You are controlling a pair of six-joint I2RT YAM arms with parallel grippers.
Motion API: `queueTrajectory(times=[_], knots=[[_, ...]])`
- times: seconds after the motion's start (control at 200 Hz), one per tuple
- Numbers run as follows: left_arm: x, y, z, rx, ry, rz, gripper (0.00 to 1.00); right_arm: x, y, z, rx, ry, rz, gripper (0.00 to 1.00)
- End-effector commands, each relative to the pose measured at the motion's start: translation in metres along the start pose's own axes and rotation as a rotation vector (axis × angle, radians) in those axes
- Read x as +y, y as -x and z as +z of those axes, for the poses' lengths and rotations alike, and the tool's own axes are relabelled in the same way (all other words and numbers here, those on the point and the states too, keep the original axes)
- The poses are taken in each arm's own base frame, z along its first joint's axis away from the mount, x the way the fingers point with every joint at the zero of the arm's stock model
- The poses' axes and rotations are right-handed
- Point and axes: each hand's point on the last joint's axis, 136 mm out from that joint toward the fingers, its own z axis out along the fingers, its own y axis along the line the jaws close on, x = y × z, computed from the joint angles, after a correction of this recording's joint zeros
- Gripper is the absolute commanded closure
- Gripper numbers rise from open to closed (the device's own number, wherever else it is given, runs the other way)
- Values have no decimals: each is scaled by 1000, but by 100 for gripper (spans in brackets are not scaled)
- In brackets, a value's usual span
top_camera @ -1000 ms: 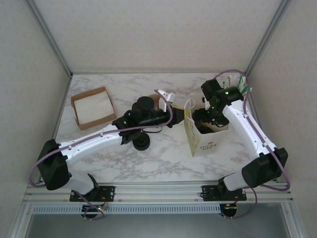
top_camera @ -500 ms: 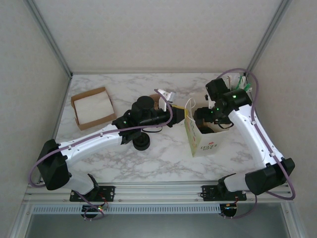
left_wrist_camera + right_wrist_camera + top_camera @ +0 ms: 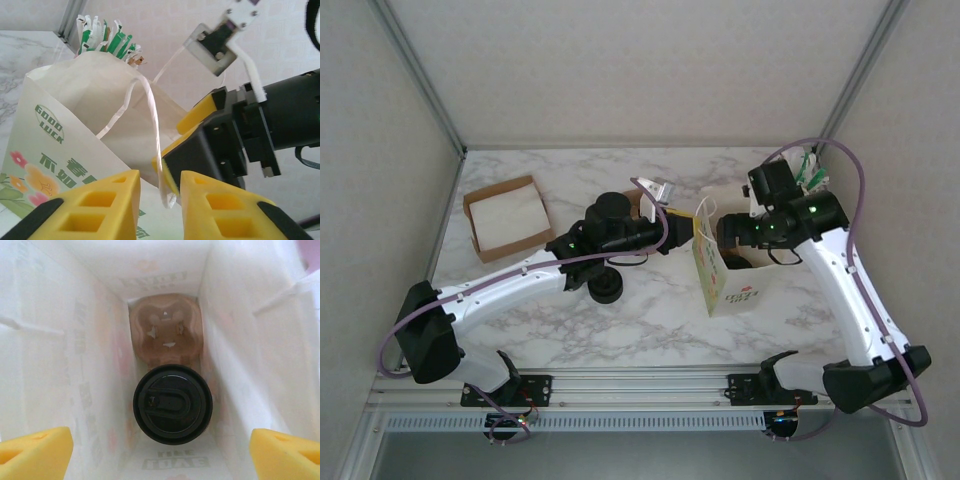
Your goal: Pack the takeout coffee
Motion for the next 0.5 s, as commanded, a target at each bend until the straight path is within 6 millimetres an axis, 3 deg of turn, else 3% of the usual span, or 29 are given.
queueTrajectory(times=[0.0,0.265,0.496], knots=[[-14,20,-4,-49,-20,23,71,-3,12,-18,-88,3,23,9],[-19,25,-6,-60,-34,25,63,-2,19,-43,-189,37,39,10],[-23,31,-15,-85,-32,35,42,-9,22,-72,-299,37,69,15]])
